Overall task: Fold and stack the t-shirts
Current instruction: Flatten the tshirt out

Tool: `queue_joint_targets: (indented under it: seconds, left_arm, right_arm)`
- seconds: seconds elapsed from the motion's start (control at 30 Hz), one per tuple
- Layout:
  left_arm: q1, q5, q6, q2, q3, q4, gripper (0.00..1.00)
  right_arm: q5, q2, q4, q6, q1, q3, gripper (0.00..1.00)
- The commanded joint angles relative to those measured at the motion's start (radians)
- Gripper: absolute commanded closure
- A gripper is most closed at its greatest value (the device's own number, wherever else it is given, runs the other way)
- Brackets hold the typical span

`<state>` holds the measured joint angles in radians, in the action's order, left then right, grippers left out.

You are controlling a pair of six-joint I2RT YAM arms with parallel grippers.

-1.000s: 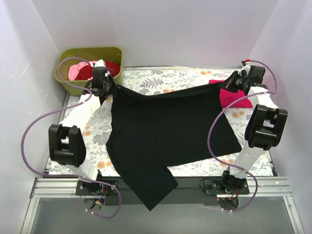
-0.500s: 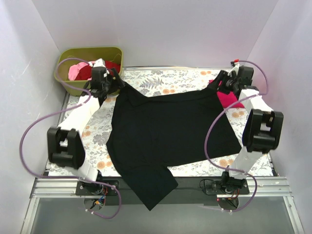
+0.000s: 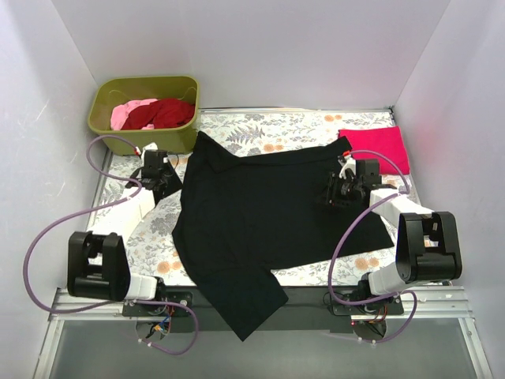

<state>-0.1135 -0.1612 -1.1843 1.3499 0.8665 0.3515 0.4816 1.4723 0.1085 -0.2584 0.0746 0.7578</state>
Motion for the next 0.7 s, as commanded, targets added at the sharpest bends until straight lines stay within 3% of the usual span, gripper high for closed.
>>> queue_joint_targets:
  seconds: [0.0,0.3,0.5,0.67]
  left_arm:
    - [0.008,-0.009,0.031,0.047,0.025,-0.039,0.67]
    - [0.009,0.017,0.043,0.258,0.065,-0.057,0.73]
    - [0.008,-0.024,0.051,0.319,0.045,-0.042,0.83]
    - [0.009,-0.201,0.04,0.344,0.065,0.073,0.91]
  right_arm:
    - [0.025,-0.037,-0.017,0.039,0.002,-0.063,0.65]
    - [-0.001,-0.007,-0.016,0.056,0.002,-0.1,0.76]
    - [-0.02,-0.001,-0.016,0.051,0.001,-0.113,0.78]
    - [-0.038,-0.006,-0.006,0.03,-0.056,-0.159,0.79]
